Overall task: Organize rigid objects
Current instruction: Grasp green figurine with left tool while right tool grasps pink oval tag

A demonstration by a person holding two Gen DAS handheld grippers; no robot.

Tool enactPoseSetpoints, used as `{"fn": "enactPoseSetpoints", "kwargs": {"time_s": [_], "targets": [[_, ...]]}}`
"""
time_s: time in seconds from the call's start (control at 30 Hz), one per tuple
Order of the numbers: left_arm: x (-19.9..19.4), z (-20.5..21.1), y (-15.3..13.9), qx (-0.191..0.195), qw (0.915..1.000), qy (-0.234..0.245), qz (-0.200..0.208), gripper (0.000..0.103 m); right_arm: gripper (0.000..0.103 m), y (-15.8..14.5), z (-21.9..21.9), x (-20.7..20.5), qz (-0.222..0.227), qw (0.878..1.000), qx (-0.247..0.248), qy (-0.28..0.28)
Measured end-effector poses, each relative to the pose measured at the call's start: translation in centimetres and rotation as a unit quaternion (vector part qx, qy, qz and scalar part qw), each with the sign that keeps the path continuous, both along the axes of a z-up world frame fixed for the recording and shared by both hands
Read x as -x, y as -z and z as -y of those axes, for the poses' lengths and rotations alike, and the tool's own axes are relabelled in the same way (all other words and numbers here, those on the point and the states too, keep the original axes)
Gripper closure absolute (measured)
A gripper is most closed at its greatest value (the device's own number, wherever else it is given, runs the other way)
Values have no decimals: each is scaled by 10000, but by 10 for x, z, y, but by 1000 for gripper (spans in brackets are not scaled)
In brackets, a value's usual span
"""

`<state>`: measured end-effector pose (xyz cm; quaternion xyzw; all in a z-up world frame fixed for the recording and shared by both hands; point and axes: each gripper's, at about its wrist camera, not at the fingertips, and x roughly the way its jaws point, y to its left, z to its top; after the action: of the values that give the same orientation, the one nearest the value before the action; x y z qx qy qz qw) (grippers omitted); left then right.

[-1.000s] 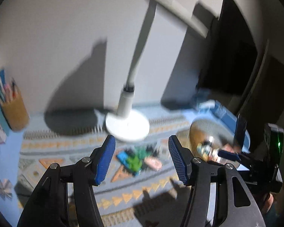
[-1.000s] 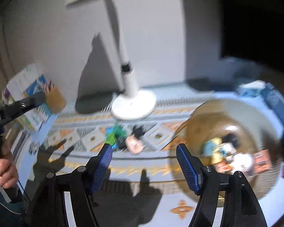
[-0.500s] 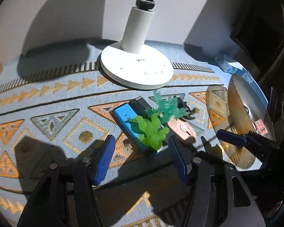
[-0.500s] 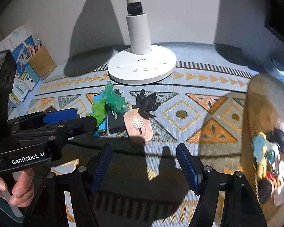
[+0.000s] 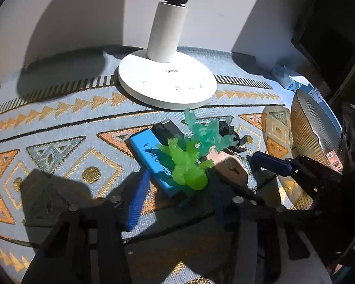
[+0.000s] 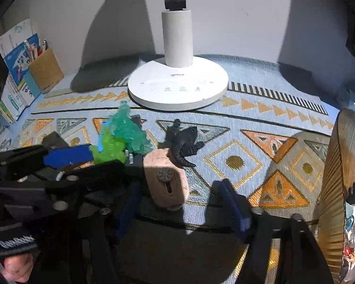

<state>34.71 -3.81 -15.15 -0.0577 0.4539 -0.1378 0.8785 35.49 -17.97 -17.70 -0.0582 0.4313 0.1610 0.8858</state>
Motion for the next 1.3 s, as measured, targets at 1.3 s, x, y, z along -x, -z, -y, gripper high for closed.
{"fn": "enactPoseSetpoints", "kwargs": {"time_s": [1.3], "targets": [[1, -3, -14, -487, 9983, -81, 307, 73, 68, -4, 14, 57, 119, 9997, -232, 9]]}}
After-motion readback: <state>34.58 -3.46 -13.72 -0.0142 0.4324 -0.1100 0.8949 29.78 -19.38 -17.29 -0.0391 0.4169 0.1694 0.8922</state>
